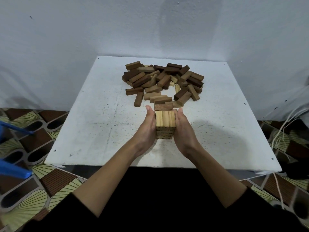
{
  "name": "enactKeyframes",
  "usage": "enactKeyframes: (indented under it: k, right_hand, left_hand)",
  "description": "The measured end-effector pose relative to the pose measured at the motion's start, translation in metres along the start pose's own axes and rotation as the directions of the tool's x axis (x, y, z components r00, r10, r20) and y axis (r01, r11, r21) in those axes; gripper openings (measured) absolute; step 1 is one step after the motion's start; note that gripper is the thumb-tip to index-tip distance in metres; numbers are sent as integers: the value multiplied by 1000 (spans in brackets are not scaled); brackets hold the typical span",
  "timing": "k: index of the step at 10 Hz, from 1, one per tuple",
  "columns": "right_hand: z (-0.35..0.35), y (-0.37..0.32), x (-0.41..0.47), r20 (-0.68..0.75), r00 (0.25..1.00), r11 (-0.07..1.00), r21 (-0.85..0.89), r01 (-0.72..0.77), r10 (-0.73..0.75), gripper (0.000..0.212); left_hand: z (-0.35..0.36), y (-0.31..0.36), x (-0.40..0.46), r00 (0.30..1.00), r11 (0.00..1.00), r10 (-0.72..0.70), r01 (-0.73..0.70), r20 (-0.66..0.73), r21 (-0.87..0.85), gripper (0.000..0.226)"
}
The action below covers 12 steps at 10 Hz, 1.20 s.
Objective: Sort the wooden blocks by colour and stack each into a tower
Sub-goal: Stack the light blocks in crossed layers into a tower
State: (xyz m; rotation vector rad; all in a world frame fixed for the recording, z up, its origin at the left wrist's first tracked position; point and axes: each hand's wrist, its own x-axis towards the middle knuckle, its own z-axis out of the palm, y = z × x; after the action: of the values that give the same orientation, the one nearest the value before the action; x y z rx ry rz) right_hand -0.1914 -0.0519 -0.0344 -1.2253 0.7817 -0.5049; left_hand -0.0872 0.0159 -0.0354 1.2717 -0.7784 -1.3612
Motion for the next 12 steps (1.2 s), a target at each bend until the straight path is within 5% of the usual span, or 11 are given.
enactKeyframes:
  k: [2,3,4,5,6,7,9,12]
  right_hand:
    - [-10,-3,3,29,999,998,-56,38,-37,55]
    - [-22,-9,5,-11,999,999,-30,30,-31,50]
    - [-33,-9,5,34,995,981,-165,98,-94,39]
    - [-44,-8,3,33,991,966,-220,135,-131,64]
    - [-51,-2,-2,139,983,930,-332,157,-116,92]
    - [-47,2,-4,241,967,876,-446,187,-83,101]
    - [-37,2,0,260,951,859,-436,269,-166,100]
    - [-38,1,5,247,948,814,-495,303,-203,99]
  left_hand:
    - [-10,5,-5,996,997,83,-83,-21,2,72]
    - [-20,22,-17,962,813,270,-245,-30,-528,75]
    - [-17,22,-30,941,993,66,-94,-333,-70,67]
    - [-37,7,-14,969,989,144,-148,-201,-2,58]
    - [-47,2,-18,989,994,84,-92,-121,-63,74]
    - [-42,-7,-16,991,974,132,-124,-27,187,90]
    - [-30,-8,-4,979,897,204,-186,-3,402,104]
    - [-31,-2,-2,975,870,211,-160,-61,466,92]
